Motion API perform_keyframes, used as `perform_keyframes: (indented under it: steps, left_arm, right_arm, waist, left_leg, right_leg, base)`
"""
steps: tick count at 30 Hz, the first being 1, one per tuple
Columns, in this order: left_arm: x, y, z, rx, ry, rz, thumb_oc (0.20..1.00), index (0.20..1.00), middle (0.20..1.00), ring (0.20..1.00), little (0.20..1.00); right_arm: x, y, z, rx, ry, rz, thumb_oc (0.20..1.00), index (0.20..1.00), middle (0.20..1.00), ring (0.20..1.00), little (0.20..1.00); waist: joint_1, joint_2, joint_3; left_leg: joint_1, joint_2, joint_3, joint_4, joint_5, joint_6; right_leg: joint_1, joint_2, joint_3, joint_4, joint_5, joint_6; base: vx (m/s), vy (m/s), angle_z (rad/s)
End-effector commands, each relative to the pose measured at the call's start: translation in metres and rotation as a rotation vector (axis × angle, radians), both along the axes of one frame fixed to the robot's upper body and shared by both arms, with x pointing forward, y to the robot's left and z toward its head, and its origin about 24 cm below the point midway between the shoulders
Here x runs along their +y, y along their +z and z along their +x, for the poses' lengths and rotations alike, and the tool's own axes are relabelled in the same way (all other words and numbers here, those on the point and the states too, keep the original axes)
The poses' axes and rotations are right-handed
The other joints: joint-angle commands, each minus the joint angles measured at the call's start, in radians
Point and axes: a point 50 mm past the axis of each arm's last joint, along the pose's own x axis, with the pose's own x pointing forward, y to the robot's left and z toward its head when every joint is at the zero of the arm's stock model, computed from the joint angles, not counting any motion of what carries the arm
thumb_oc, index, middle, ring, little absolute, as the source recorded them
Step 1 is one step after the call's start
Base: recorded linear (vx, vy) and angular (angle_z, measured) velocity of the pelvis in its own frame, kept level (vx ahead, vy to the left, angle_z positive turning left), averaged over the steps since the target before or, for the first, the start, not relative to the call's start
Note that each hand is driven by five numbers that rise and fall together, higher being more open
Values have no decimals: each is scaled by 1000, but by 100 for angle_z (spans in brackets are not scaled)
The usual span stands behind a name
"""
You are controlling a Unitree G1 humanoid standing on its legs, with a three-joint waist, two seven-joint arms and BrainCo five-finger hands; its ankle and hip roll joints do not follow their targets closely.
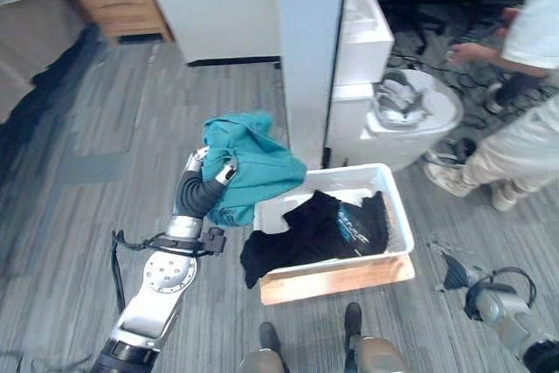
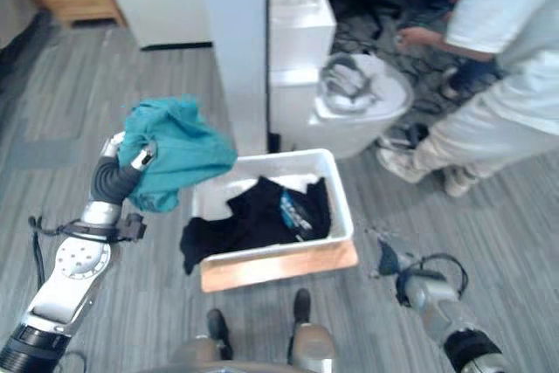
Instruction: Tidy up the quilt and then pick up the clothes from the bed and put them into the laundry hamper.
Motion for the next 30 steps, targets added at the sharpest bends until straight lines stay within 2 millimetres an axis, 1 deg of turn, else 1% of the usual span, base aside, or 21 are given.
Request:
perform_keyframes:
  steps: [1, 3, 4, 5, 6, 7, 9, 10, 11, 12, 13, 14, 16, 17, 21, 22, 25, 26, 27, 28, 30]
  left_arm:
    - [-21, 11, 13, -91, -33, -7, 200, 200, 200, 200, 200]
    - [-28, 6, 19, -64, -29, -25, 200, 200, 200, 200, 200]
    - [-33, -4, 27, -22, -6, 12, 200, 200, 200, 200, 200]
    - [-38, -19, 34, 45, 6, 15, 200, 200, 200, 200, 200]
    - [-41, -46, 43, 173, 32, 29, 200, 200, 200, 200, 200]
    - [-41, -46, 43, 171, 32, 29, 200, 200, 200, 200, 200]
    - [-38, -75, 48, 288, 91, 103, 200, 200, 200, 200, 200]
    - [-31, -103, 48, 413, 144, 145, 200, 200, 200, 200, 200]
    - [-27, -115, 47, 468, 175, 151, 200, 200, 200, 200, 200]
    - [-21, -130, 45, 540, 220, 153, 617, 617, 617, 617, 617]
    - [-14, -140, 43, 591, 249, 154, 1000, 1000, 1000, 1000, 1000]
    - [-9, -151, 41, 654, 280, 148, 1000, 1000, 1000, 1000, 1000]
    - [-1, -157, 40, 698, 332, 98, 1000, 1000, 1000, 1000, 1000]
    - [14, -164, 37, 742, 401, 63, 1000, 1000, 1000, 1000, 1000]
    - [29, -161, 38, 732, 473, 6, 1000, 1000, 1000, 1000, 1000]
    - [40, -154, 38, 695, 519, -91, 1000, 1000, 1000, 1000, 1000]
    - [46, -153, 36, 687, 537, -137, 1000, 1000, 1000, 1000, 1000]
    - [70, -150, 24, 658, 616, -218, 1000, 1000, 1000, 1000, 1000]
    - [70, -150, 24, 658, 616, -217, 1000, 1000, 1000, 1000, 1000]
    - [84, -155, 15, 674, 675, -239, 1000, 1000, 1000, 1000, 1000]
    - [92, -161, 7, 700, 706, -246, 1000, 1000, 1000, 1000, 1000]
  right_arm:
    - [-5, 11, 7, -62, 9, -26, 1000, 1000, 1000, 1000, 1000]
    - [-3, 8, 5, -65, -3, -15, 1000, 1000, 1000, 1000, 1000]
    - [-2, 4, 1, -67, -24, -4, 1000, 1000, 1000, 1000, 1000]
    - [1, 2, 1, -70, -32, 7, 1000, 1000, 1000, 1000, 1000]
    - [5, -2, 0, -66, -50, 25, 1000, 1000, 1000, 1000, 1000]
    - [5, -2, 1, -67, -50, 25, 1000, 1000, 1000, 1000, 1000]
    - [10, -9, -1, -50, -61, 43, 1000, 1000, 1000, 1000, 1000]
    - [14, -17, -6, -24, -76, 58, 1000, 1000, 1000, 1000, 1000]
    - [16, -22, -9, -10, -86, 62, 1000, 1000, 1000, 1000, 1000]
    - [16, -26, -12, 4, -104, 69, 1000, 1000, 1000, 1000, 1000]
    - [17, -31, -15, 26, -121, 71, 1000, 1000, 1000, 1000, 1000]
    - [15, -37, -19, 53, -146, 70, 1000, 1000, 1000, 1000, 1000]
    - [12, -44, -25, 89, -184, 69, 1000, 1000, 1000, 1000, 1000]
    - [12, -49, -30, 117, -206, 74, 1000, 1000, 1000, 1000, 1000]
    - [11, -54, -38, 144, -258, 112, 1000, 1000, 1000, 1000, 1000]
    - [7, -60, -48, 168, -340, 153, 1000, 1000, 1000, 1000, 1000]
    - [6, -62, -51, 170, -374, 174, 1000, 1000, 1000, 1000, 1000]
    - [3, -70, -63, 206, -455, 213, 1000, 1000, 1000, 1000, 1000]
    - [3, -70, -62, 206, -454, 214, 1000, 1000, 1000, 1000, 1000]
    - [3, -76, -71, 233, -512, 234, 1000, 1000, 1000, 1000, 1000]
    - [4, -78, -73, 242, -534, 249, 1000, 1000, 1000, 1000, 1000]
  waist:
    - [-16, 2, -77]
    - [-29, 2, -77]
    - [-52, 1, -75]
    - [-62, 0, -71]
    - [-79, -2, -66]
    - [-77, -1, -66]
    - [-89, -3, -60]
    - [-98, -6, -57]
    - [-99, -7, -57]
    - [-101, -8, -56]
    - [-101, -8, -57]
    - [-101, -8, -57]
    - [-101, -7, -58]
    - [-102, -7, -62]
    - [-102, -8, -68]
    - [-97, -9, -72]
    - [-94, -10, -76]
    - [-77, -9, -82]
    - [-77, -9, -83]
    - [-66, -9, -85]
    - [-60, -9, -89]
  left_leg:
    - [33, 56, 20, 2, -28, -58]
    - [34, 58, 31, 2, -29, -57]
    - [36, 58, 42, 2, -29, -56]
    - [42, 57, 51, 2, -35, -56]
    - [44, 58, 67, 2, -35, -57]
    - [41, 58, 69, 2, -30, -56]
    - [38, 58, 78, 2, -29, -57]
    - [37, 58, 83, 2, -32, -58]
    - [33, 59, 84, 2, -30, -58]
    - [30, 59, 84, 2, -29, -58]
    - [23, 59, 86, 2, -24, -59]
    - [24, 58, 86, 2, -27, -59]
    - [23, 59, 85, 2, -27, -60]
    - [28, 60, 88, 2, -28, -62]
    - [37, 61, 86, 2, -28, -65]
    - [49, 61, 79, 2, -32, -66]
    - [48, 62, 76, 2, -29, -66]
    - [62, 61, 62, 2, -32, -67]
    - [59, 62, 62, 2, -30, -67]
    - [67, 63, 53, 2, -31, -68]
    - [65, 64, 48, 2, -28, -68]
  right_leg:
    - [77, -79, -6, 2, -139, 116]
    - [70, -78, 3, 2, -137, 115]
    - [62, -76, 16, 2, -135, 114]
    - [60, -76, 24, 2, -138, 116]
    - [49, -74, 38, 2, -133, 115]
    - [44, -73, 40, 2, -130, 113]
    - [32, -72, 49, 2, -125, 113]
    - [28, -71, 52, 2, -126, 114]
    - [24, -71, 51, 2, -124, 113]
    - [20, -70, 53, 2, -122, 113]
    - [10, -68, 57, 2, -117, 110]
    - [13, -68, 55, 2, -119, 112]
    - [11, -67, 55, 2, -118, 110]
    - [16, -65, 54, 2, -120, 109]
    - [27, -64, 52, 2, -119, 106]
    - [45, -64, 44, 2, -124, 106]
    - [46, -63, 41, 2, -123, 104]
    - [74, -63, 29, 2, -131, 103]
    - [70, -62, 30, 2, -129, 102]
    - [85, -64, 22, 2, -133, 102]
    - [87, -62, 18, 2, -132, 100]
  base:
    - [-7, -15, -25]
    - [-4, -14, -24]
    - [16, -10, -33]
    - [6, -19, -30]
    - [-12, -10, -16]
    - [-25, -17, -27]
    - [-13, -15, -38]
    - [-4, -21, -19]
    - [0, 0, 0]
    - [-29, -21, -5]
    - [-23, -8, -10]
    - [-27, -10, -8]
    - [6, 2, 2]
    - [16, 6, 7]
    - [12, -2, 1]
    - [0, 0, 0]
    - [0, 0, 0]
    - [0, 0, 0]
    - [23, -8, 7]
    - [-7, -6, 19]
    - [-4, -5, 26]
